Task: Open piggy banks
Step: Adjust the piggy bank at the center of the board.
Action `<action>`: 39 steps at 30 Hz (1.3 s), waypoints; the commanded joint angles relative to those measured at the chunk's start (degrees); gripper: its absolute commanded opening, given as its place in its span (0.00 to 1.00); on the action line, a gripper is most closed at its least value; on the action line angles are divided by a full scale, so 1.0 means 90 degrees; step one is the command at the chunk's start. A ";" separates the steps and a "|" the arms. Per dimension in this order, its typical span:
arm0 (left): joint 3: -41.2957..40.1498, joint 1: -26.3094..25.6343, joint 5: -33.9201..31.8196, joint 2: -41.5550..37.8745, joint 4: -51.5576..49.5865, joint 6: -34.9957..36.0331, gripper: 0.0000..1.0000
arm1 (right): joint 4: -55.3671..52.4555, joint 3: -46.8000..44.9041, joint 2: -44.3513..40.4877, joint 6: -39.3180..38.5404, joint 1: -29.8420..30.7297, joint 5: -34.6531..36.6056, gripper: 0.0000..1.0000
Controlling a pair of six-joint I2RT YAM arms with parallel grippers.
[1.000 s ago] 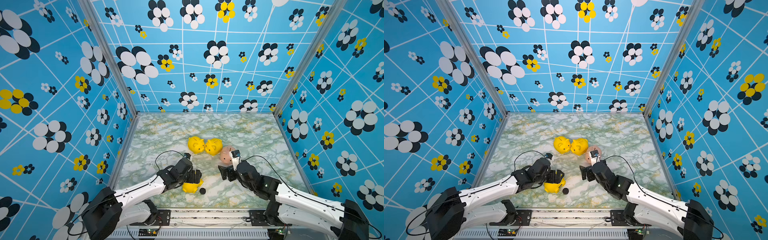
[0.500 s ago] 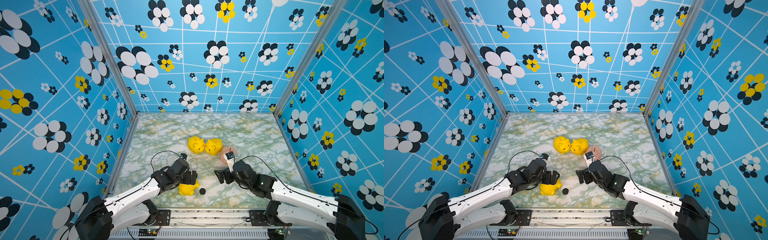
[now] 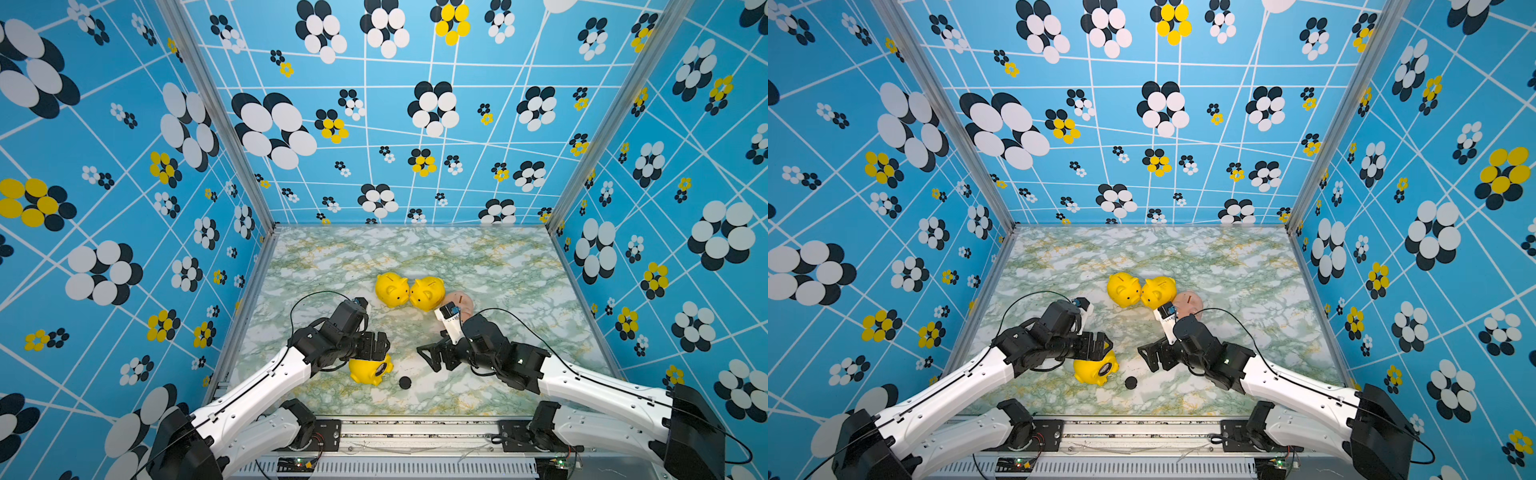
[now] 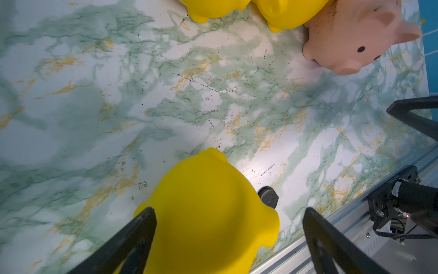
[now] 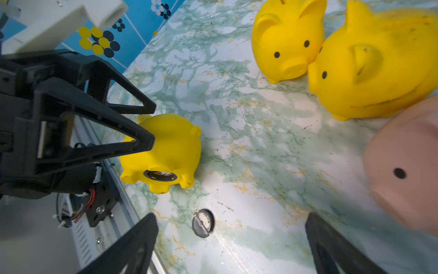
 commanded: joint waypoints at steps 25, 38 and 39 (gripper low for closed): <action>-0.0525 0.0570 0.0248 0.0108 -0.0093 -0.0463 0.99 | 0.6874 -0.0378 0.4147 0.3415 0.0704 -0.2476 0.80; -0.1613 0.0573 0.0500 -0.0496 0.0622 -0.1186 0.99 | 0.6869 -0.0296 0.4582 0.3358 0.0665 -0.2176 0.78; -0.1659 0.0572 0.0495 -0.0520 0.0659 -0.1212 0.99 | 0.6835 -0.0295 0.4545 0.3373 0.0659 -0.2242 0.78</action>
